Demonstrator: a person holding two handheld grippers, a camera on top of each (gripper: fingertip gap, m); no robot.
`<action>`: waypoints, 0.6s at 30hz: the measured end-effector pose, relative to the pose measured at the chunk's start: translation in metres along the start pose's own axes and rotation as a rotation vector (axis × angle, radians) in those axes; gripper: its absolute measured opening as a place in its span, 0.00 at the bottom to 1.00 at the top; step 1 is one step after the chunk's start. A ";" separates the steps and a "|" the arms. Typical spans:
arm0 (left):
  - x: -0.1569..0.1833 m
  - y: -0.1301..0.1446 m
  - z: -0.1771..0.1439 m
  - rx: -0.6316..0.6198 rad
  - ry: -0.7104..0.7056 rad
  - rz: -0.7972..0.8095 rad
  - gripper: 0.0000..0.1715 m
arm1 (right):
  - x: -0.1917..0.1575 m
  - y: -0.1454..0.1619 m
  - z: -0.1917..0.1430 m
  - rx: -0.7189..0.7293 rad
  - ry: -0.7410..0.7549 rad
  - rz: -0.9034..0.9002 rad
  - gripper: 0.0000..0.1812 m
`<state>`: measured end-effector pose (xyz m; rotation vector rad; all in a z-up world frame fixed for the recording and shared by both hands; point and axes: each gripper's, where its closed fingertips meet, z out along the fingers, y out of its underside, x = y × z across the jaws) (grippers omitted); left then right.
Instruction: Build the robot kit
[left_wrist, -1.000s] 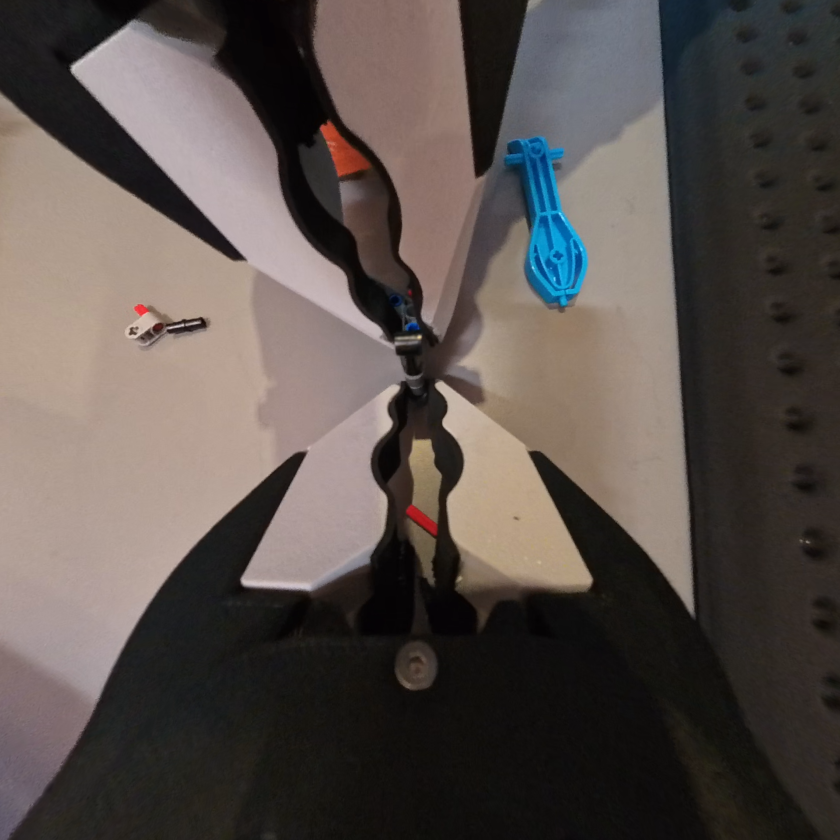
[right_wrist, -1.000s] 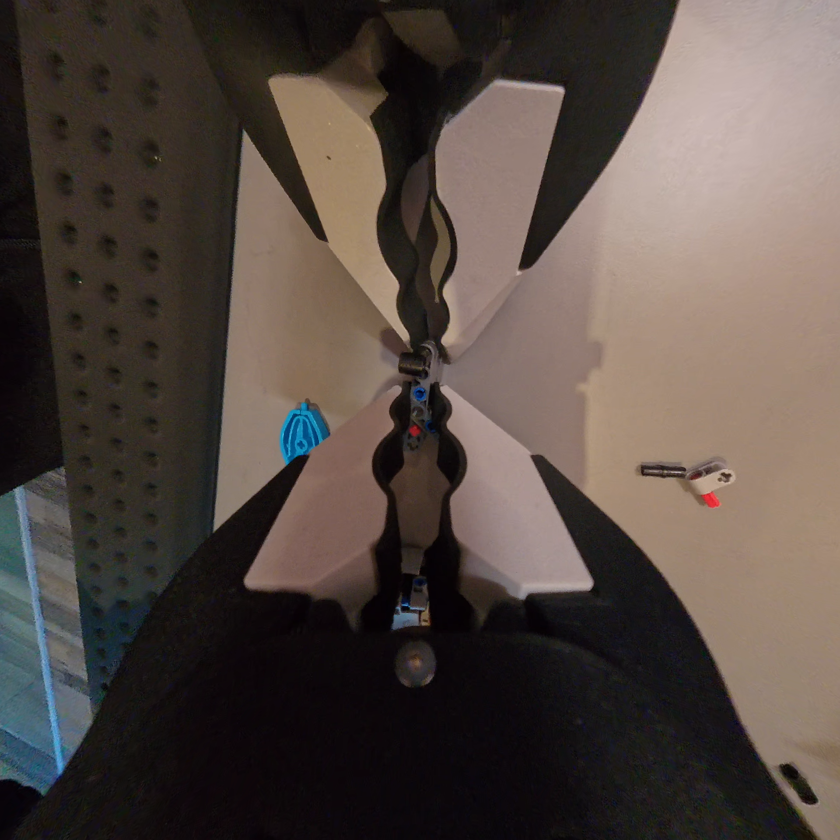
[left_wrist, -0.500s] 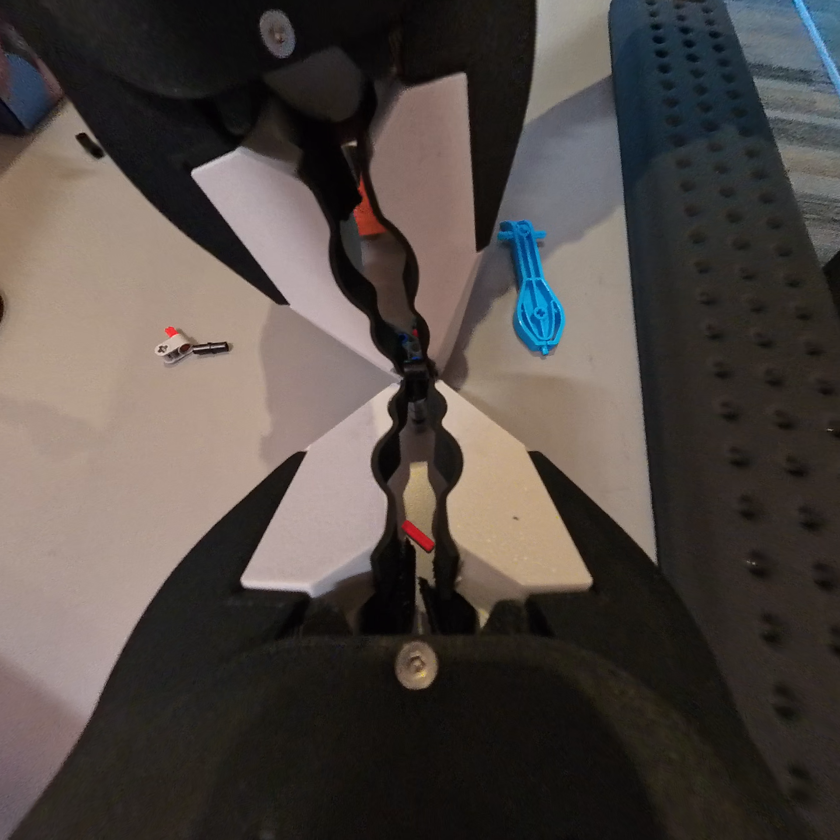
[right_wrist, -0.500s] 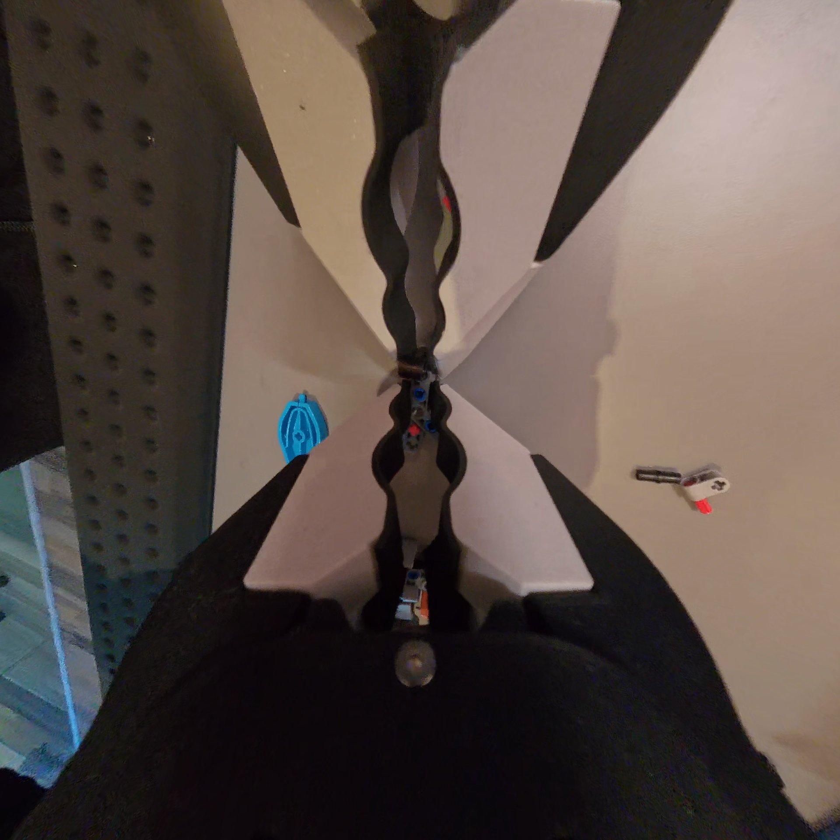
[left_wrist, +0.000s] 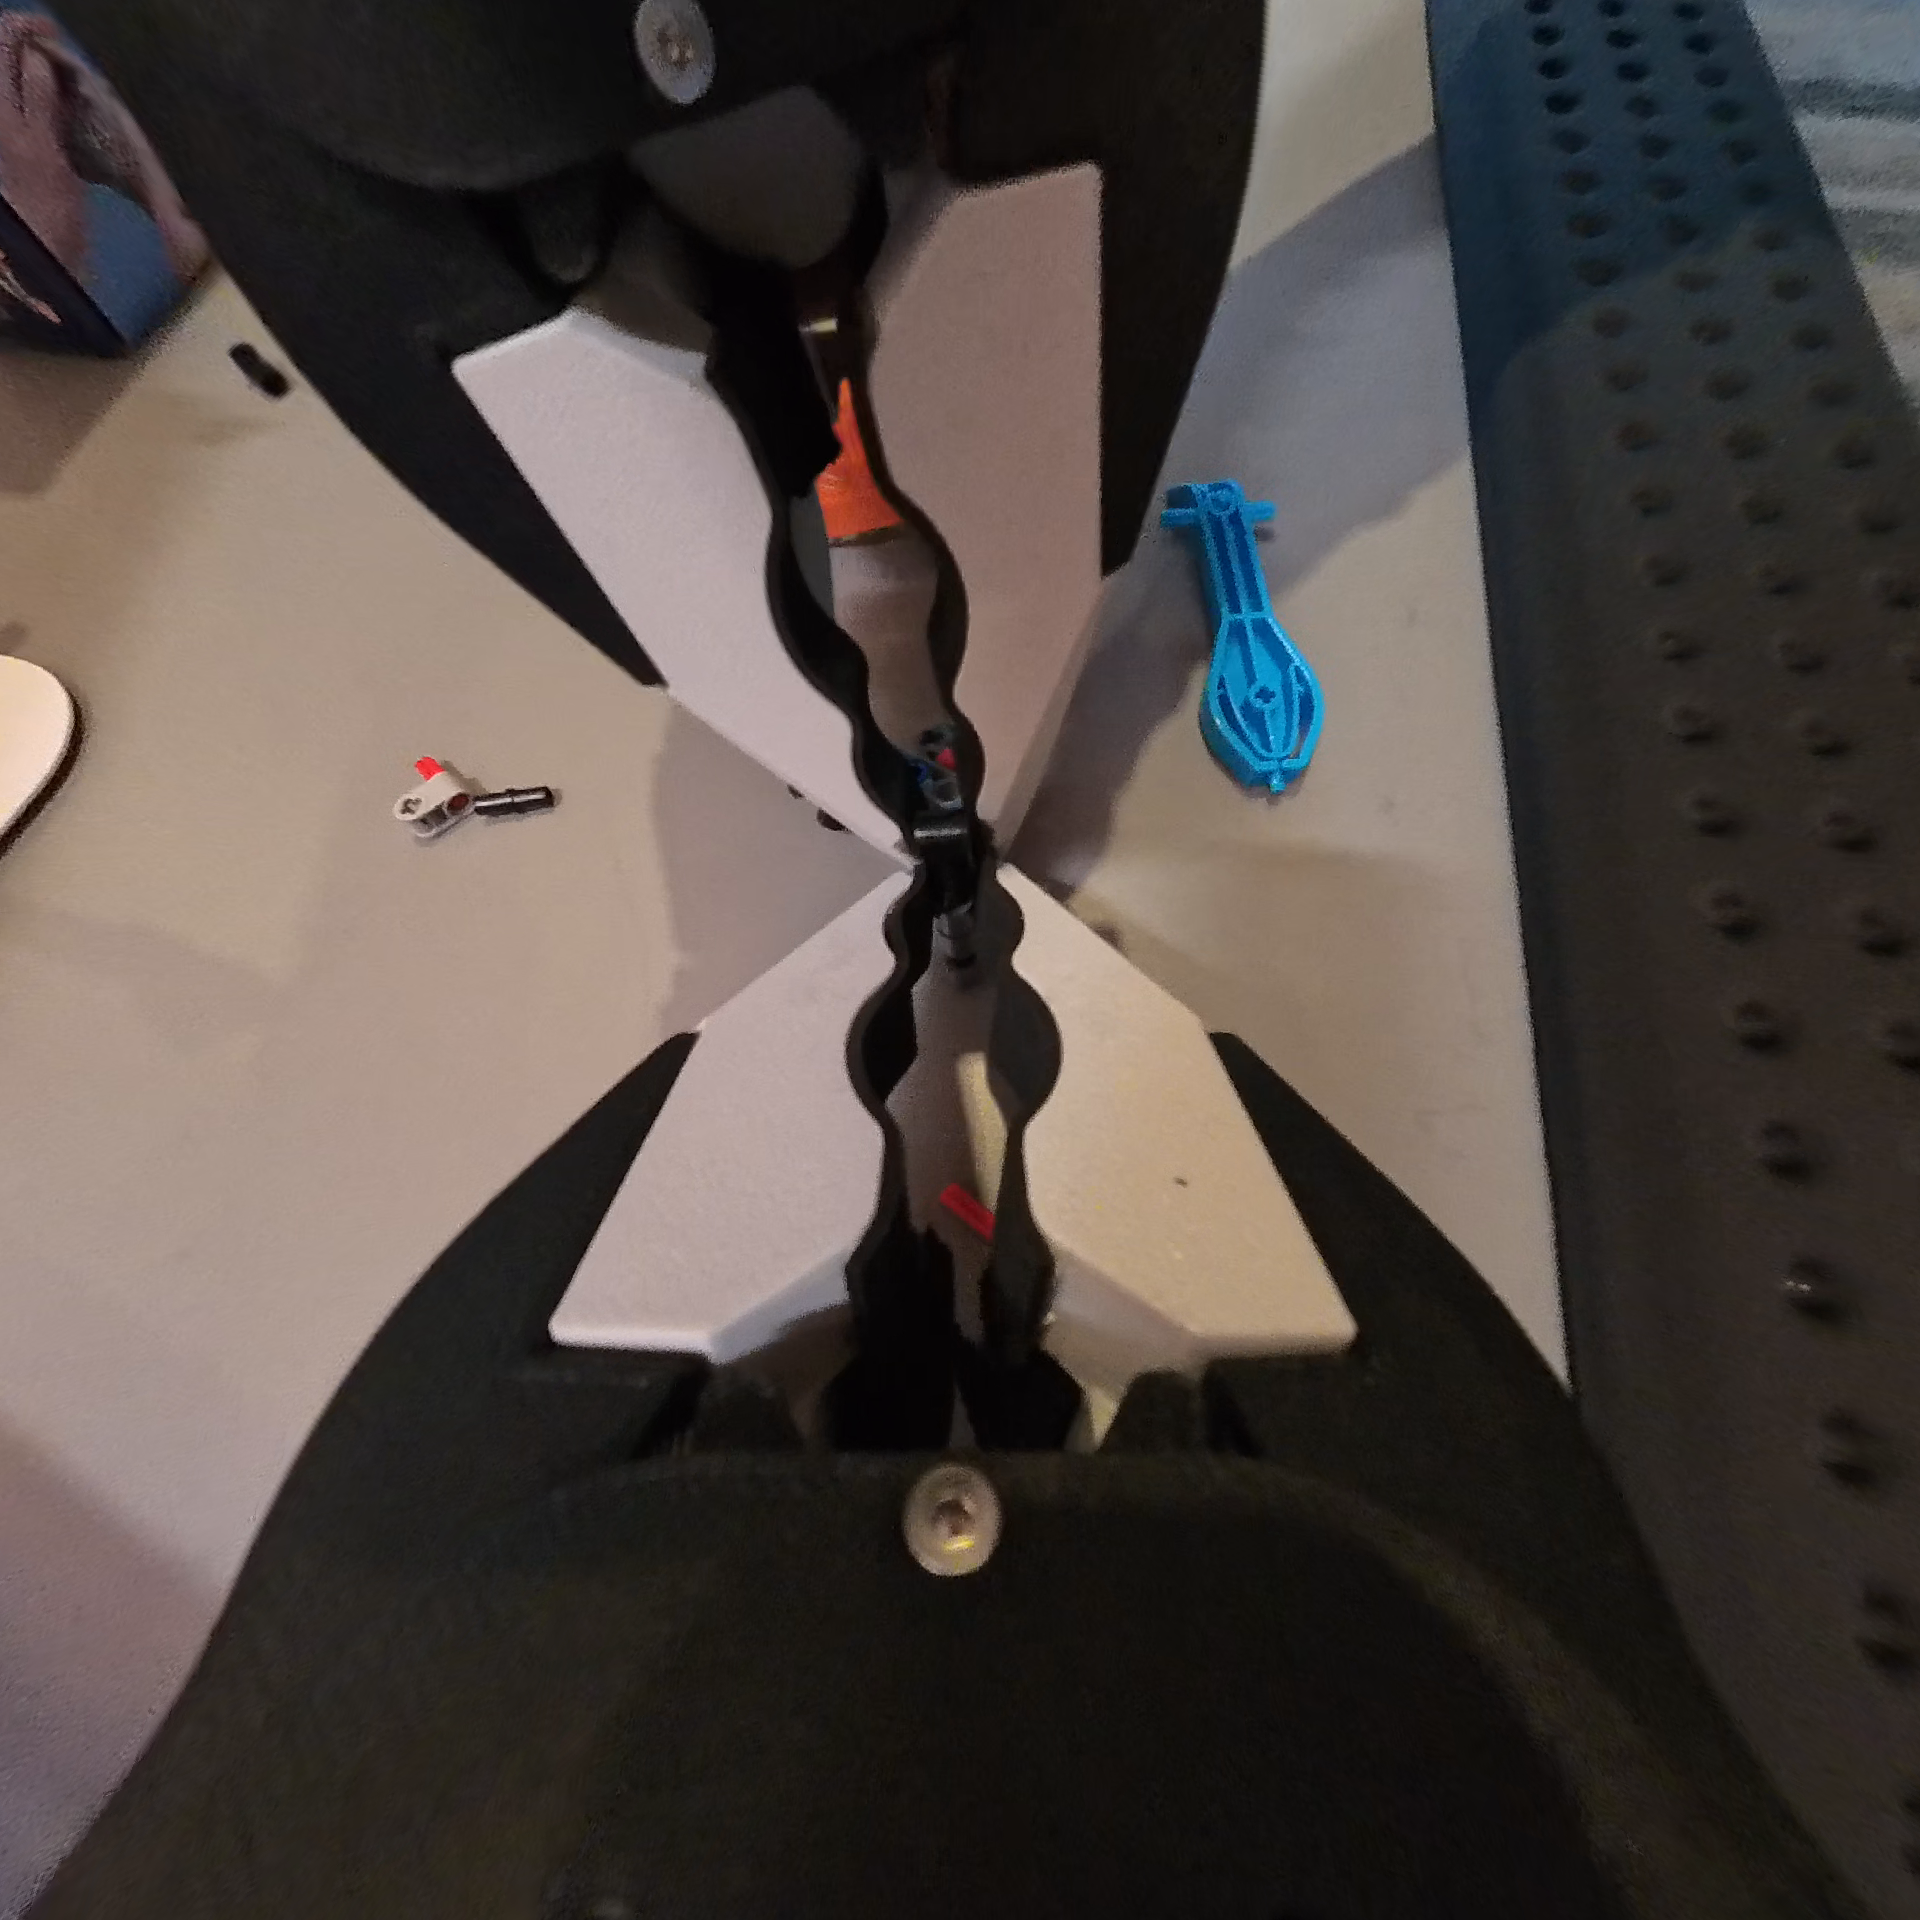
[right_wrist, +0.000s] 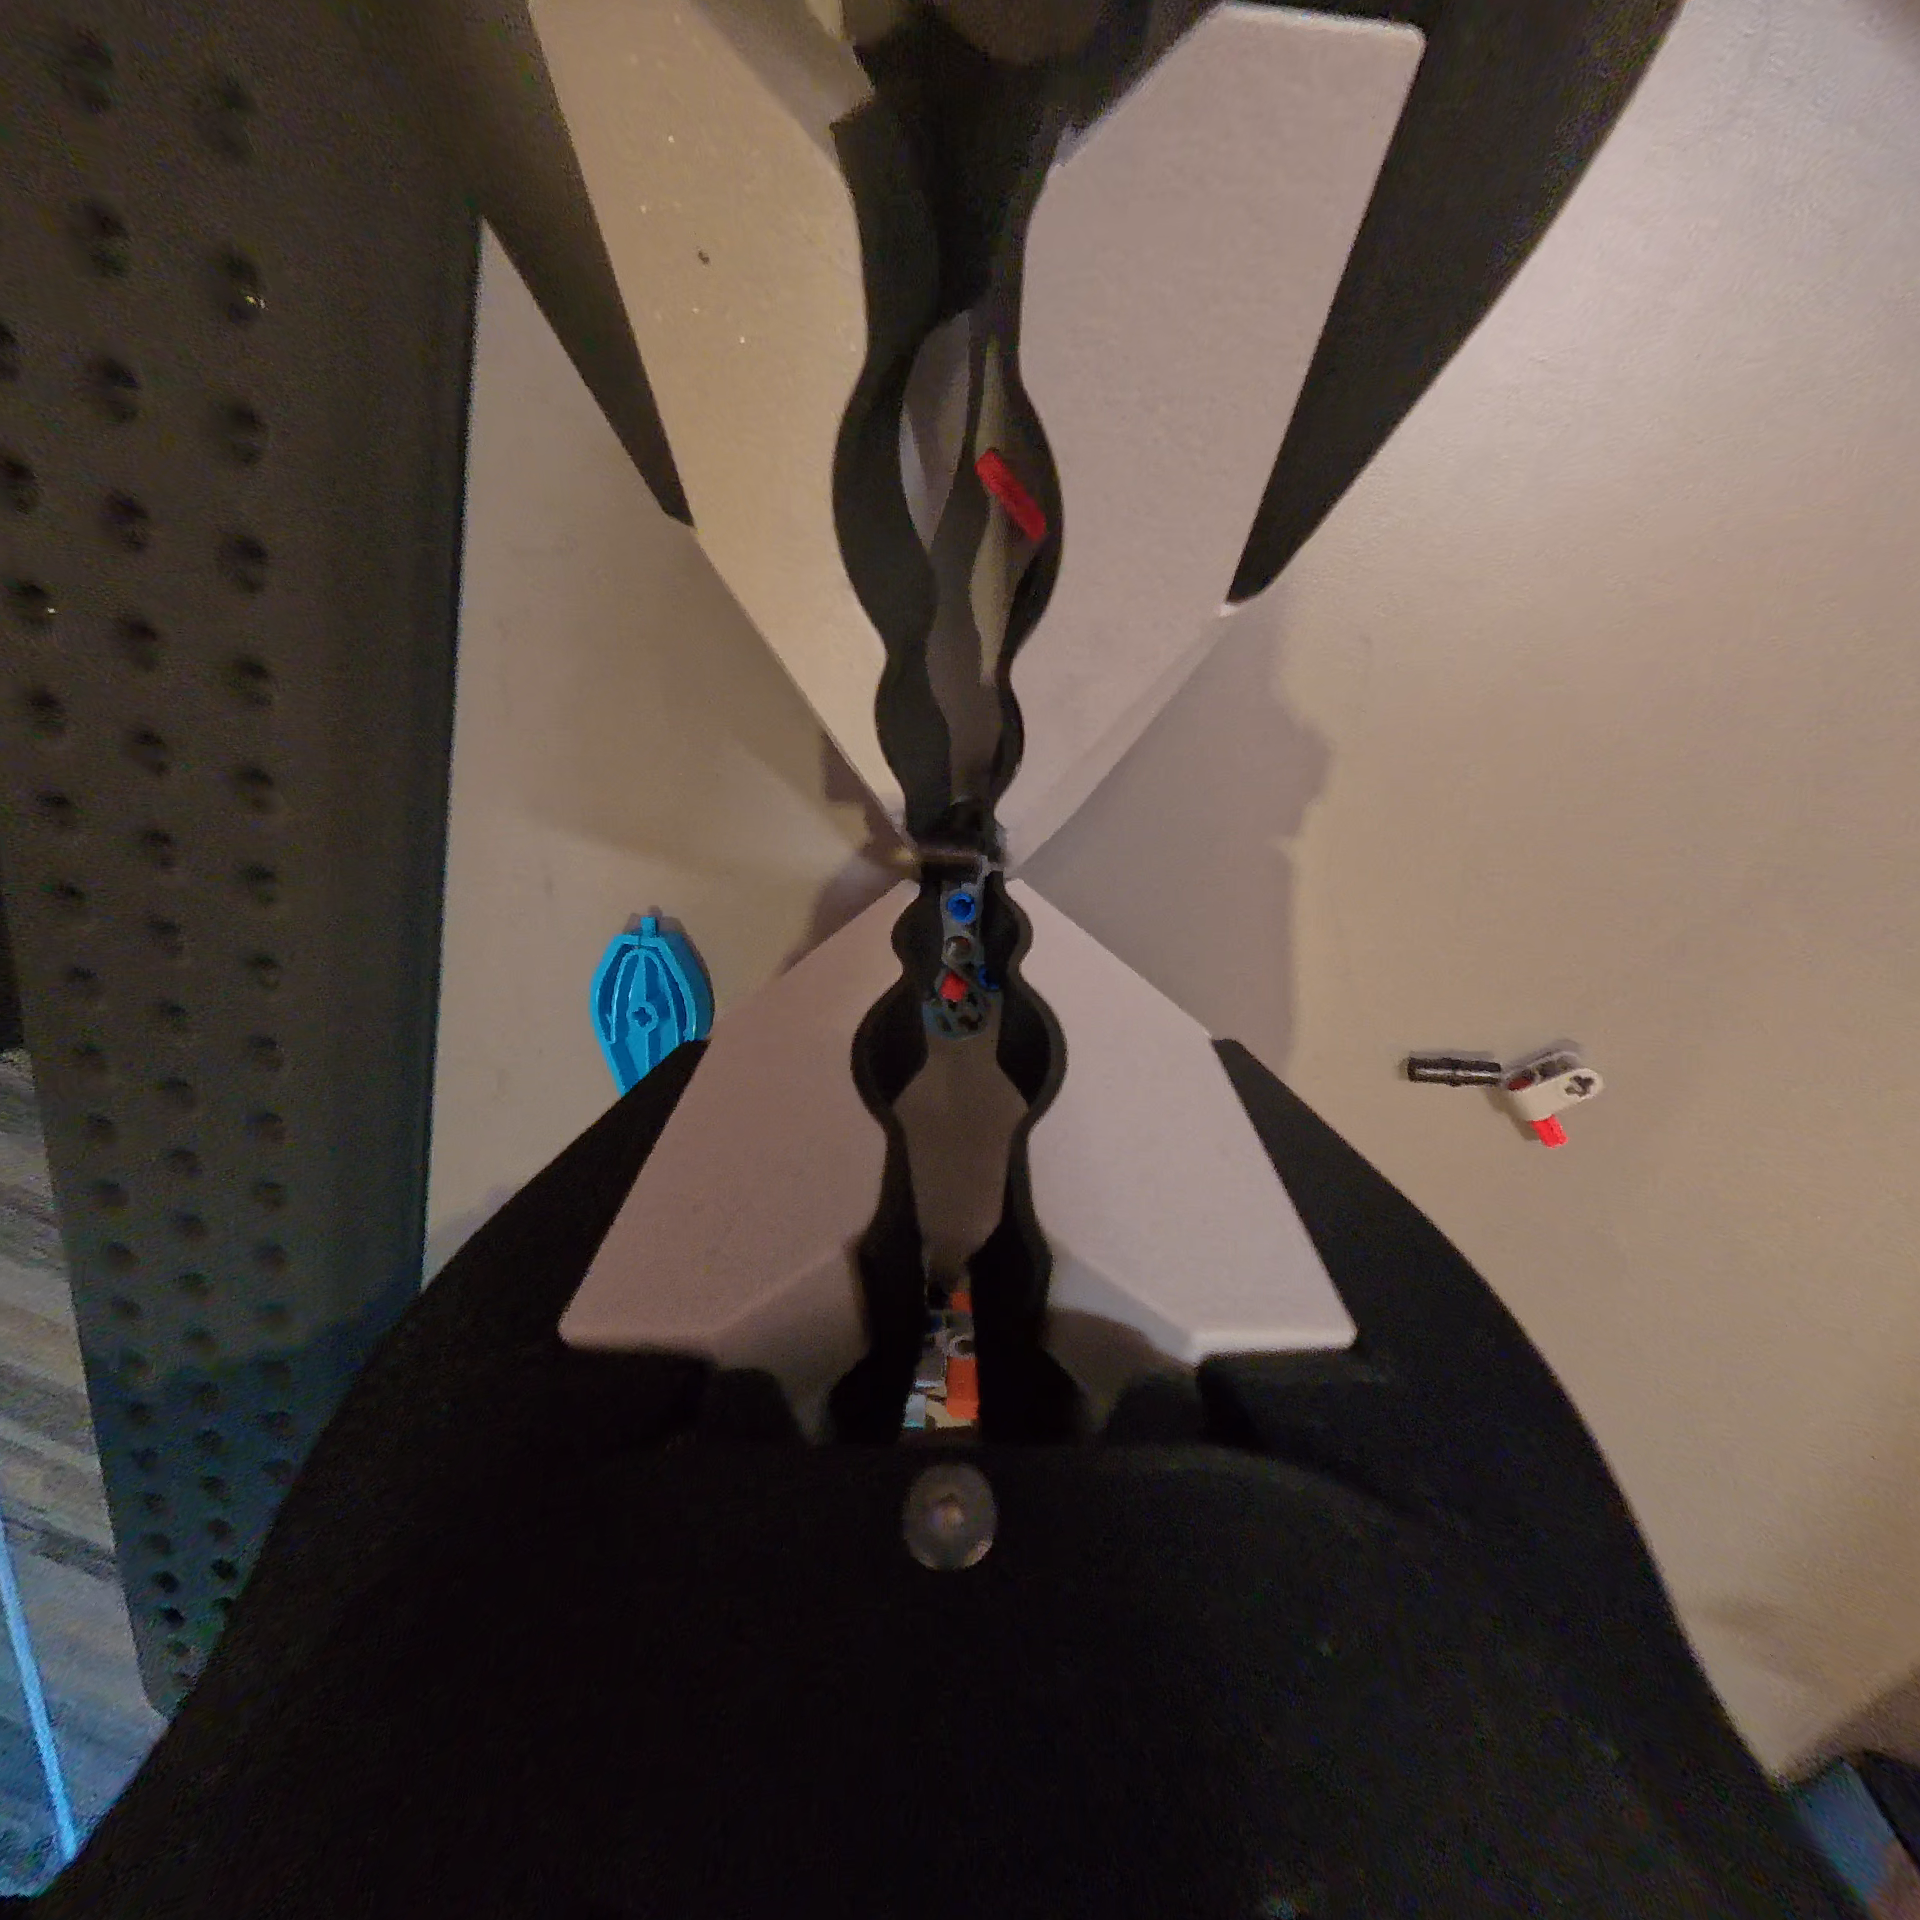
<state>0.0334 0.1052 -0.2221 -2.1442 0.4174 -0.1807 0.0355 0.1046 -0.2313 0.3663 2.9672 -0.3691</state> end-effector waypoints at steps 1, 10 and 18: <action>0.000 0.000 0.000 -0.004 -0.013 0.026 0.04 | 0.000 0.000 0.000 -0.007 0.012 -0.005 0.03; -0.001 0.007 0.001 -0.030 -0.109 0.108 0.04 | 0.004 -0.003 0.007 0.010 0.143 -0.048 0.03; -0.002 0.008 0.000 -0.033 -0.068 0.064 0.04 | 0.005 -0.003 0.007 0.030 0.107 0.021 0.03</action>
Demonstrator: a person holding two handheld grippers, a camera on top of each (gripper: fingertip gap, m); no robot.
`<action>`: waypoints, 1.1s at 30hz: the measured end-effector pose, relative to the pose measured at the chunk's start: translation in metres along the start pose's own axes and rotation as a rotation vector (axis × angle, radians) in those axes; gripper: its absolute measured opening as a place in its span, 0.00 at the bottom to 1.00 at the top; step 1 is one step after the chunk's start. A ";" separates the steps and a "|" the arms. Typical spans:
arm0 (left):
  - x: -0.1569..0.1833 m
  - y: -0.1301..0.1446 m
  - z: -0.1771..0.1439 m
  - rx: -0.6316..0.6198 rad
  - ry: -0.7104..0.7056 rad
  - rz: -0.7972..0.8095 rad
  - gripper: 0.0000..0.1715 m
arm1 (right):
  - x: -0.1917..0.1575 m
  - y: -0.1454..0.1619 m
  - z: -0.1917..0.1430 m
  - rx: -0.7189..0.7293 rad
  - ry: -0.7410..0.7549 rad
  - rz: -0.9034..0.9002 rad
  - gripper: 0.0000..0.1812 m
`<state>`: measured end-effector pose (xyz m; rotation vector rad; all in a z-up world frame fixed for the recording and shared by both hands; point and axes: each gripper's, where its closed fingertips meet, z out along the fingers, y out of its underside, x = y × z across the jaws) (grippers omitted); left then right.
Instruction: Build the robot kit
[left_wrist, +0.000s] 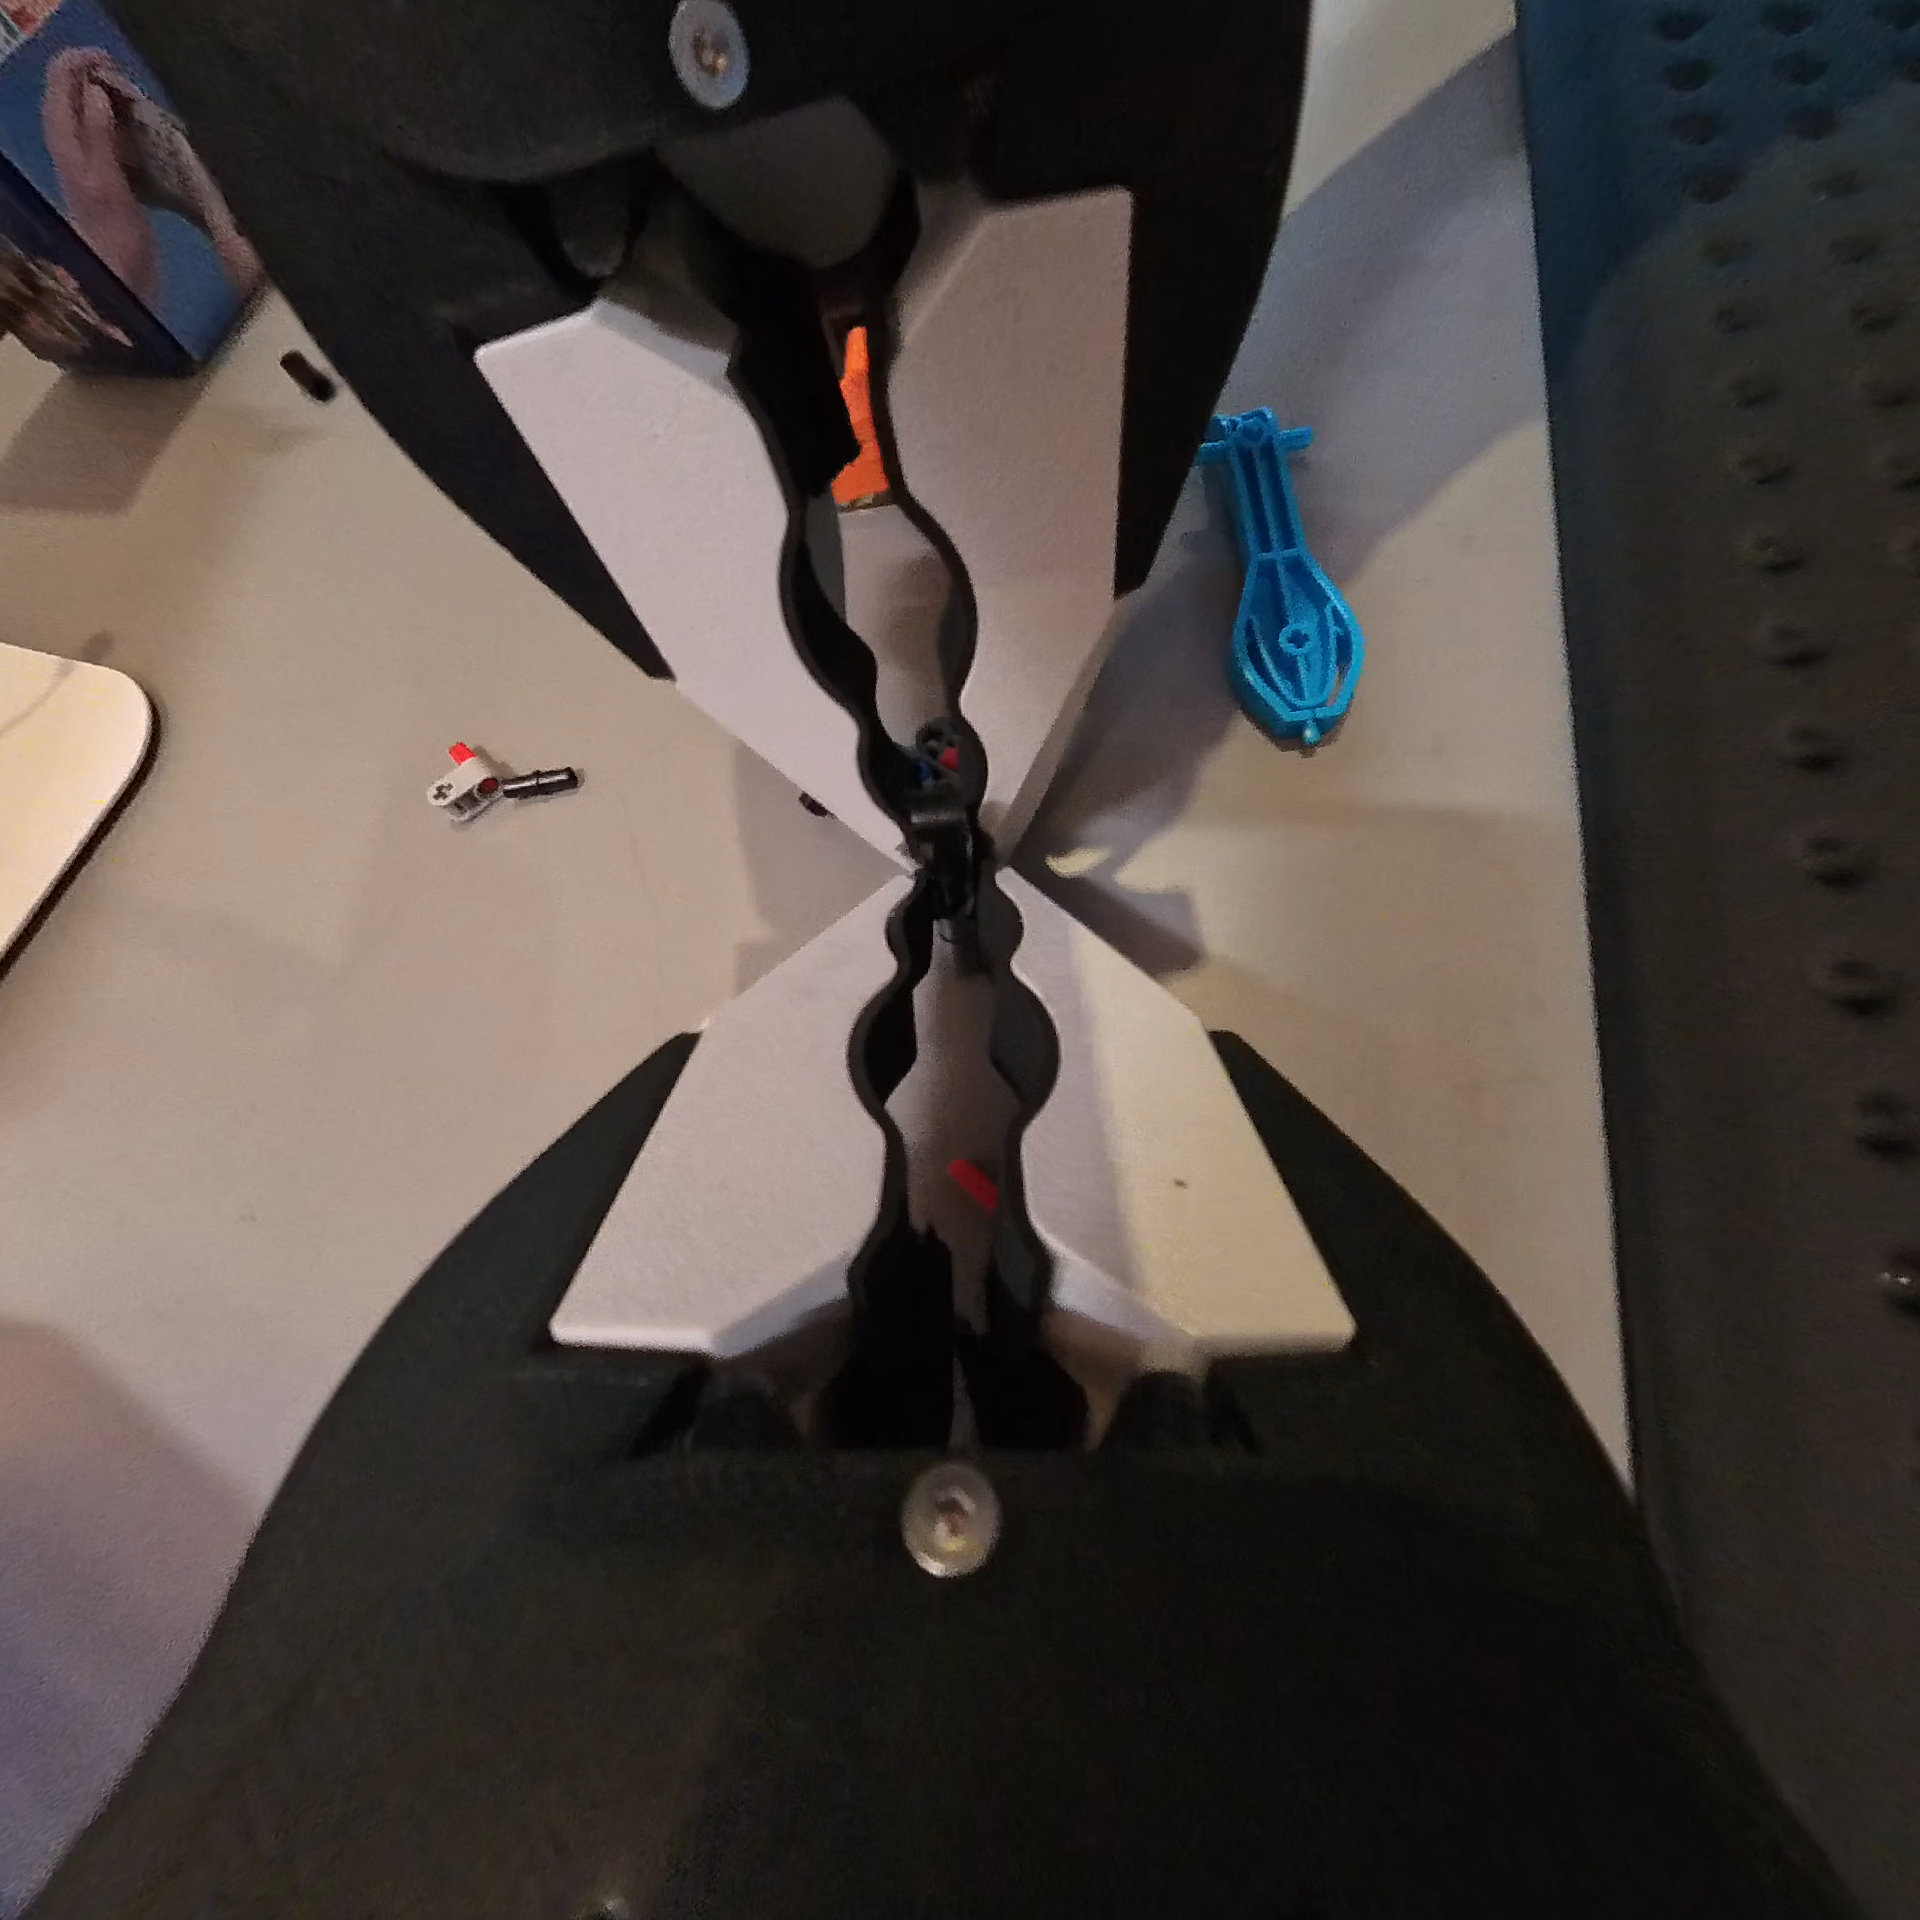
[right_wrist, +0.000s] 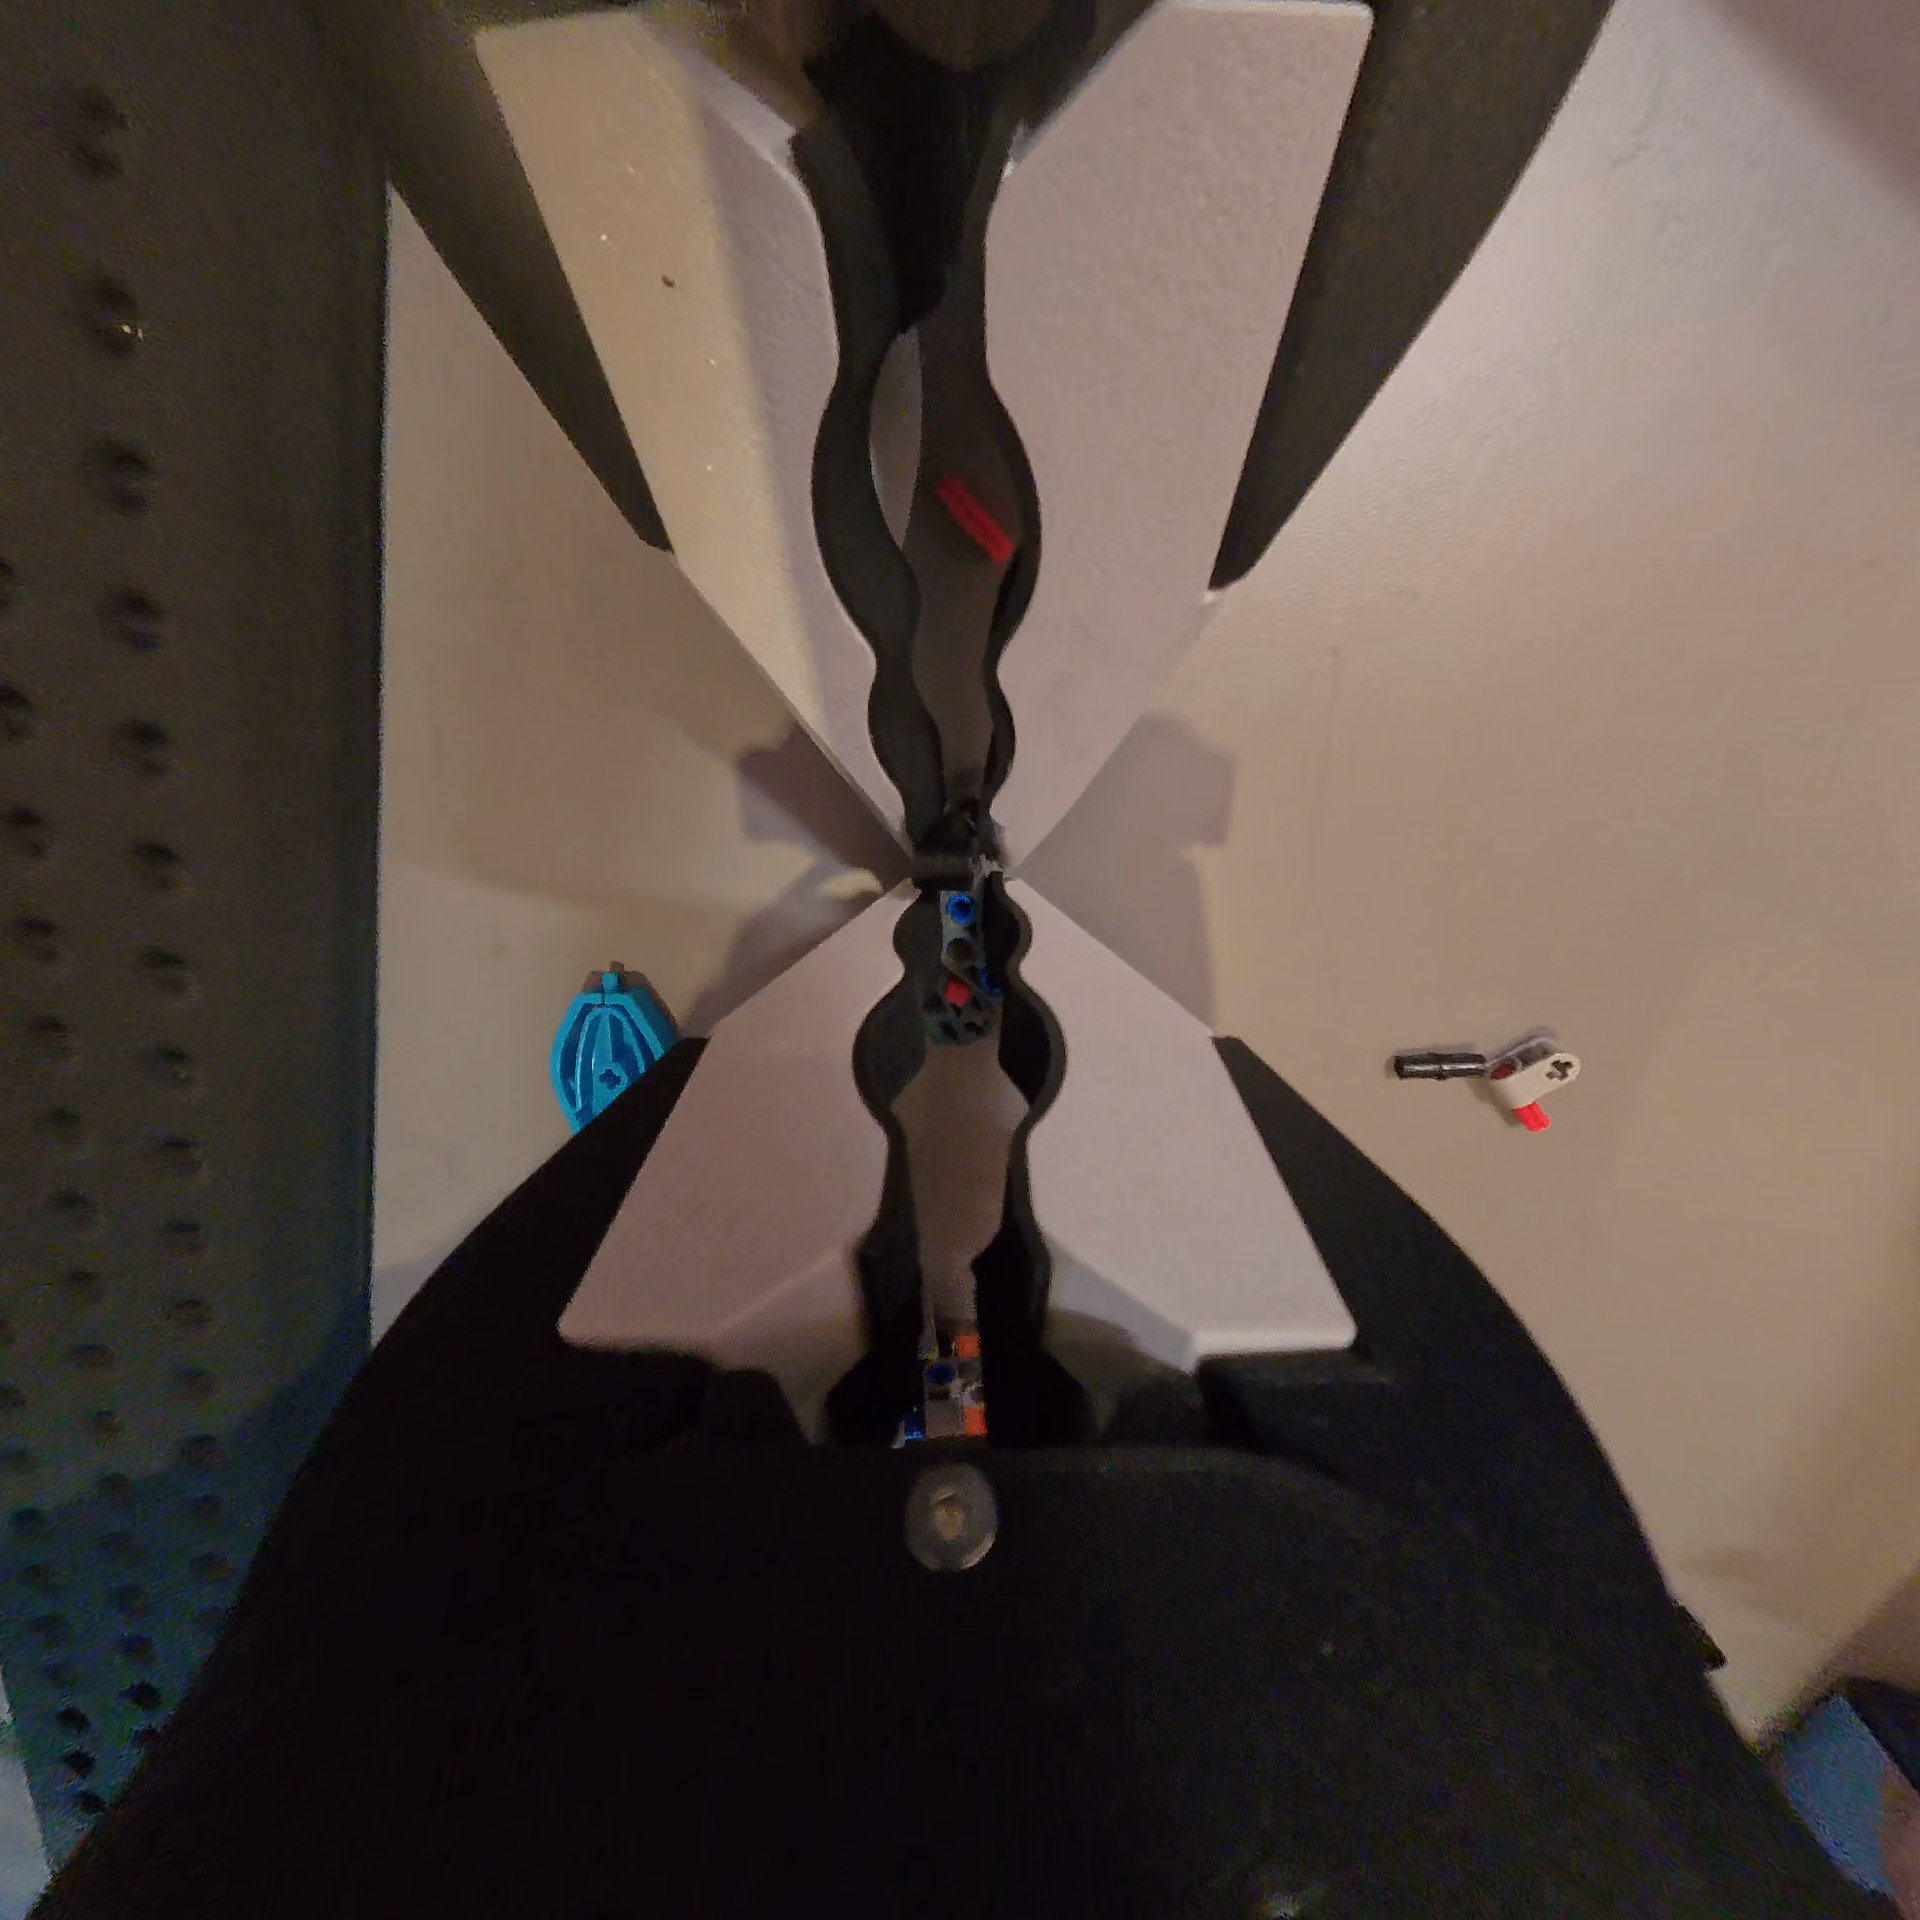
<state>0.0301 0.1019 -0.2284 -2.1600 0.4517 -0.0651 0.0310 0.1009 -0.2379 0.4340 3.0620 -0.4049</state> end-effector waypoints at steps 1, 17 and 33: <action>-0.001 0.000 -0.001 -0.006 0.004 -0.014 0.04 | 0.001 -0.001 -0.001 0.015 -0.002 0.011 0.03; -0.014 -0.043 -0.039 0.254 -0.004 -0.119 0.03 | 0.006 -0.042 -0.088 0.564 -0.073 0.118 0.08; -0.004 -0.091 -0.060 0.566 0.229 -0.359 0.05 | 0.015 -0.028 -0.110 0.395 0.727 -0.303 0.14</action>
